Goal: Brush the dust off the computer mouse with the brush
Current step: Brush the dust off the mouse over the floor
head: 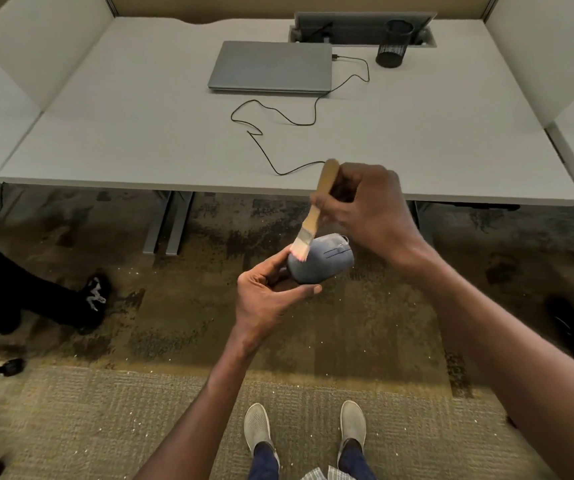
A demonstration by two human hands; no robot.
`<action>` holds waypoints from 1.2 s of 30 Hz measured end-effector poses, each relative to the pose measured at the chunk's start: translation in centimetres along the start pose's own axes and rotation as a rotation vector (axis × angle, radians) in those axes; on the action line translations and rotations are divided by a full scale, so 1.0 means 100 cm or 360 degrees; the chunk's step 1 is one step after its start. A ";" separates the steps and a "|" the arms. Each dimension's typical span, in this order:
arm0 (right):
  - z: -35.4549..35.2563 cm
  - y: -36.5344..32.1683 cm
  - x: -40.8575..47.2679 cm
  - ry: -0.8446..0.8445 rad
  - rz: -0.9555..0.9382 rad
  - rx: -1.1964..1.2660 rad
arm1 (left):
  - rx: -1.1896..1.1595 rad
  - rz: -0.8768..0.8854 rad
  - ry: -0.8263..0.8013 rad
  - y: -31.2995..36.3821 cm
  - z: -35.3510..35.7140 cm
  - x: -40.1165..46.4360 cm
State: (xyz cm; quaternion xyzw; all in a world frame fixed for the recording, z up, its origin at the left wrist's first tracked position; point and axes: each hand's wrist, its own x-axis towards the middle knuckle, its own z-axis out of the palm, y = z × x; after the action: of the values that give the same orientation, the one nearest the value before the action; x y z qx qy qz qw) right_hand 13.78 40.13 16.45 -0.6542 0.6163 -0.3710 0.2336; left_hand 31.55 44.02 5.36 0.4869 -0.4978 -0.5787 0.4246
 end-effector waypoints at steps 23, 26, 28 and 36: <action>-0.011 0.003 0.030 -0.0118 0.0275 0.0156 | 0.0050 0.0066 0.0005 0.002 -0.010 -0.006; -0.007 0.005 0.031 -0.0169 0.0286 0.0127 | 0.0043 0.0075 0.0005 0.004 -0.008 -0.007; -0.010 0.012 0.032 -0.0130 0.0304 0.0064 | 0.0043 0.0075 0.0019 0.006 -0.009 -0.008; -0.025 0.014 0.017 -0.0071 0.0269 0.0365 | -0.0044 0.0021 0.0093 0.001 -0.015 -0.005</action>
State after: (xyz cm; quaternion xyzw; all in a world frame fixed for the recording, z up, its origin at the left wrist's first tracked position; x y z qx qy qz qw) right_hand 10.93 38.63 17.26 -0.5770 0.6175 -0.4032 0.3510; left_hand 33.10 44.25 5.49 0.4942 -0.4803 -0.5683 0.4495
